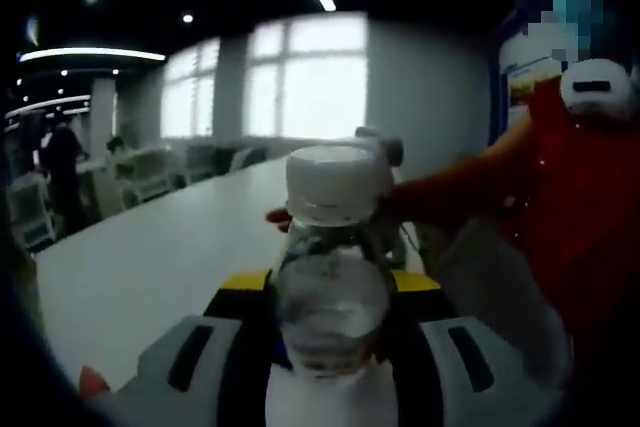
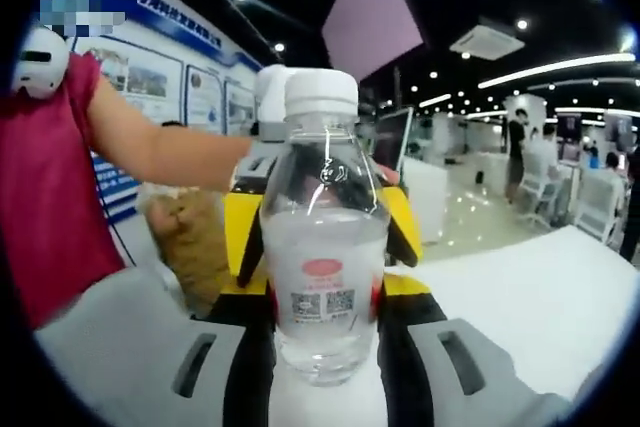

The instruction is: Arrange the tabletop items into an orderly group along one side of the table until the central work area is clear of visible clutter.

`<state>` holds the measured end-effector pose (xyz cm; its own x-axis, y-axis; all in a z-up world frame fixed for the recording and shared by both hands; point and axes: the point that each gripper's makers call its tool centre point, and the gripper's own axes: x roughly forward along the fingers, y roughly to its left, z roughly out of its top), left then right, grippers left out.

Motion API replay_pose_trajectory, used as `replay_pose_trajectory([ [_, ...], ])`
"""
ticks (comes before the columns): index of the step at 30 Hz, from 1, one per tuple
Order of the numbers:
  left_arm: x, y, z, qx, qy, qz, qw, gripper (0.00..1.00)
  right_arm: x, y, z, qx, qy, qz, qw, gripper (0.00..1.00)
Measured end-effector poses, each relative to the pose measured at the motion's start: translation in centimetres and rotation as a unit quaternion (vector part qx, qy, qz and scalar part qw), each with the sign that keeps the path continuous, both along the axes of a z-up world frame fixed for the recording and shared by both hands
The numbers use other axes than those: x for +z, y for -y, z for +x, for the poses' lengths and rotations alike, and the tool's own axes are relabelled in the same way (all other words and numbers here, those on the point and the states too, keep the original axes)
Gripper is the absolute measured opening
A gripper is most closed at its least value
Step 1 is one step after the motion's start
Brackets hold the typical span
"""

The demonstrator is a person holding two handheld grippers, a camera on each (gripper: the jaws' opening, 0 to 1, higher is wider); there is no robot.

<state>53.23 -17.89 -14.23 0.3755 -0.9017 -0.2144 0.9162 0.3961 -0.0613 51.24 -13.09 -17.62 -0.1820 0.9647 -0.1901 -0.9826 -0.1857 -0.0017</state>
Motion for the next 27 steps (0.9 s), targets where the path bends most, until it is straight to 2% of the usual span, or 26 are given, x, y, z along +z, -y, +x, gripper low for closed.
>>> replay_pose_trajectory([
  [3, -1.5, -0.6, 1.9, 0.003, -0.004, 0.007, 1.0000, 0.41, -1.5, -0.4, 2.0, -0.012, 0.004, -0.010, 0.9999, 0.38],
  [5, -2.9, -1.1, 3.1, 0.005, -0.010, 0.017, 0.9998, 0.41, -2.8, -0.7, 3.3, -0.020, 0.016, -0.032, 0.9992, 0.38],
  [13, -6.5, -2.6, 6.2, 0.015, -0.037, 0.023, 0.9990, 0.40, -6.4, -1.9, 6.5, -0.042, -0.002, -0.049, 0.9979, 0.39],
  [19, -9.6, -3.4, 7.3, 0.017, -0.053, 0.047, 0.9973, 0.40, -9.3, -2.6, 7.5, -0.051, -0.004, -0.066, 0.9965, 0.39],
  [27, -12.2, -3.7, 7.9, 0.012, -0.066, 0.073, 0.9951, 0.39, -12.4, -3.1, 8.3, -0.066, -0.005, -0.073, 0.9952, 0.39],
])
